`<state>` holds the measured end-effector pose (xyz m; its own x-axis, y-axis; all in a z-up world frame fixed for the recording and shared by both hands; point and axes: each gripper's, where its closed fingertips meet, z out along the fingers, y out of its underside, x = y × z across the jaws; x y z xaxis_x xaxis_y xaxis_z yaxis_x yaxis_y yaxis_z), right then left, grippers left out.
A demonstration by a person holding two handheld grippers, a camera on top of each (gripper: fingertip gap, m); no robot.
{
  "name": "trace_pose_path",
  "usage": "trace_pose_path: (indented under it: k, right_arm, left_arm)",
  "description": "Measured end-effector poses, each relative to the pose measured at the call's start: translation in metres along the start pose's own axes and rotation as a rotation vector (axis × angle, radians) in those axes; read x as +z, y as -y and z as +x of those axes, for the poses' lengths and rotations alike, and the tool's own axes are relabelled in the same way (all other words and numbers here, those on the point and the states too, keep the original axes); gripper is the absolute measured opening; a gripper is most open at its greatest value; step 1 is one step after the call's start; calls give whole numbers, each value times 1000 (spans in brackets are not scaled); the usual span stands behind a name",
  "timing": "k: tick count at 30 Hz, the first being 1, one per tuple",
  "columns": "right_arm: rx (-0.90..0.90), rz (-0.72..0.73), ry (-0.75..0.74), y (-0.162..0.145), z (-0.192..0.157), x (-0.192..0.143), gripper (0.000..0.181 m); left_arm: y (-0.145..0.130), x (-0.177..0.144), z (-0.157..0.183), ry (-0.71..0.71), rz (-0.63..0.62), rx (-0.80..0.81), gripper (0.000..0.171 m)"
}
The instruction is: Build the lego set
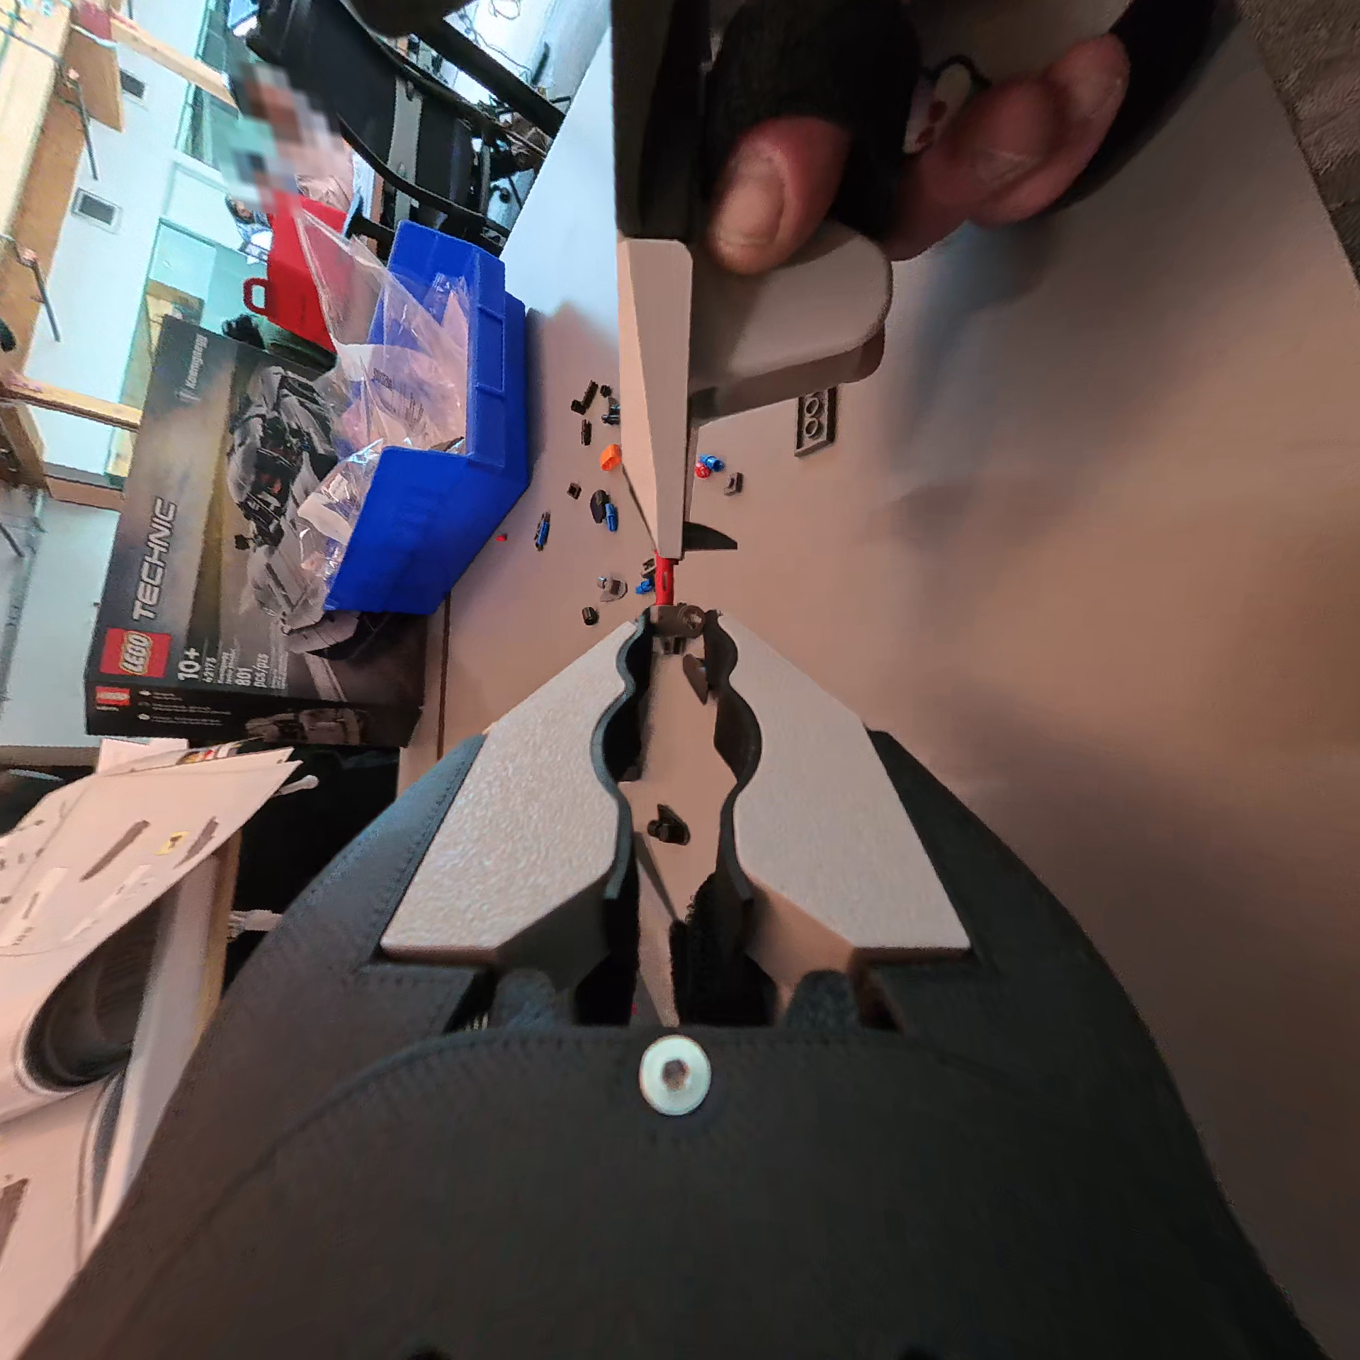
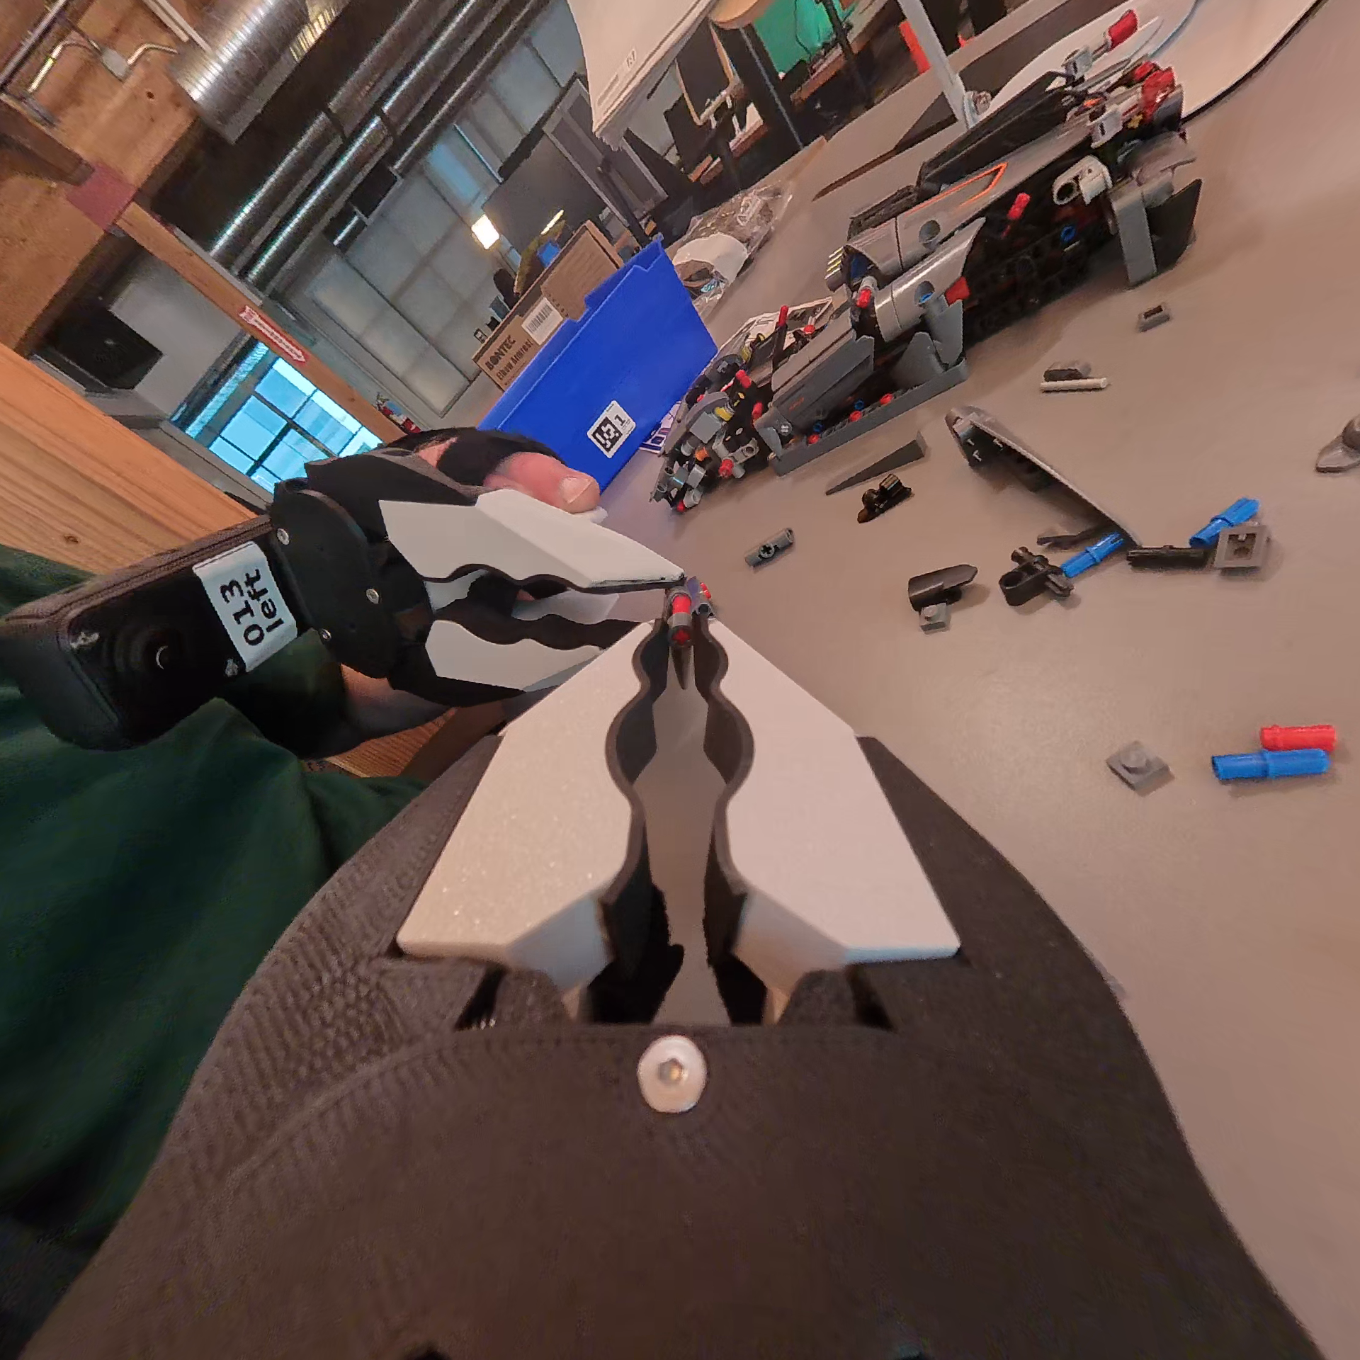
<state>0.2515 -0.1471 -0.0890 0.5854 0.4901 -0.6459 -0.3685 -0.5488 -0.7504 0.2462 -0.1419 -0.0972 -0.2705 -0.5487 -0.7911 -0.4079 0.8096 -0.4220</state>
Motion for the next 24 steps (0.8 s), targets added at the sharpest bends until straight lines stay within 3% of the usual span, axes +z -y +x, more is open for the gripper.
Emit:
trace_pose_path:
  k: [24]
  right_arm:
    - [11,39,83,8,-7,-1,4]
  left_arm:
    - [4,-6,-11,63,-11,179,10]
